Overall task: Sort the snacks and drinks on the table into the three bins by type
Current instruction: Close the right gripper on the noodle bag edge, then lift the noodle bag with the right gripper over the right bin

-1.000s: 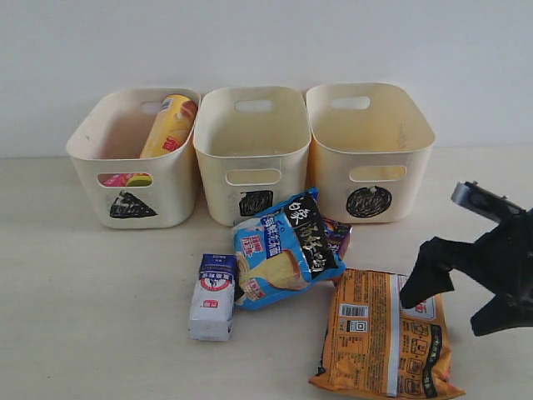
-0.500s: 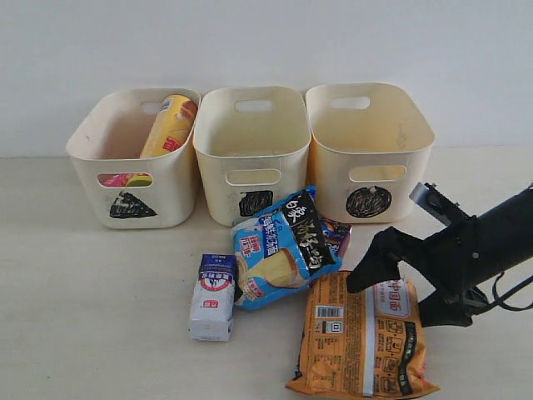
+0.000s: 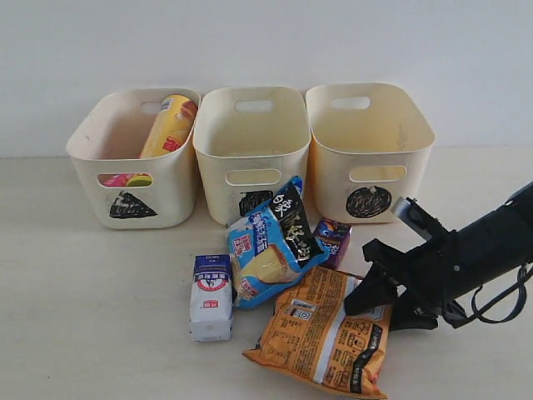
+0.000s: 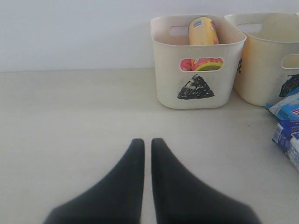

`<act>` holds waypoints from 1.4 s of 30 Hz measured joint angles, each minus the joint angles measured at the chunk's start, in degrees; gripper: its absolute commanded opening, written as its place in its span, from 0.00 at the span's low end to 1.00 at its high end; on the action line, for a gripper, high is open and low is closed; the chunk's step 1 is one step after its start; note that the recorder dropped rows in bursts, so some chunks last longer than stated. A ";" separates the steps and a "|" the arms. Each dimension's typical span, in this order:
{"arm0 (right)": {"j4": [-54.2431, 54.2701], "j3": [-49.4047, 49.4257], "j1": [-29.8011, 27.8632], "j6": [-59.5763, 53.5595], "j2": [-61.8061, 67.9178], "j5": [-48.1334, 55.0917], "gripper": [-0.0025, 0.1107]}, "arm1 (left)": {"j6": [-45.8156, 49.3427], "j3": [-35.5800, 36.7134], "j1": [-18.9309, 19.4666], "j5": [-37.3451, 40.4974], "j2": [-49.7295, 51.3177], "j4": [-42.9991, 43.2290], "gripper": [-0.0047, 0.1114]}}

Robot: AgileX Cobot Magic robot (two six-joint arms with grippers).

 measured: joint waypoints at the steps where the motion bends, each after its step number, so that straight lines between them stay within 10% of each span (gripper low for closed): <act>1: 0.03 0.00 -0.63 -0.74 -0.21 0.42 0.02 | 0.00 0.00 0.00 0.00 0.00 0.00 0.08; 18: -3.67 1.67 -17.64 -13.37 -8.35 13.63 0.02 | 0.00 0.00 0.00 0.00 0.00 0.00 0.08; 42: 7.28 -20.81 -19.73 -9.03 -9.64 19.26 0.02 | 0.00 0.00 0.00 0.00 0.00 0.00 0.08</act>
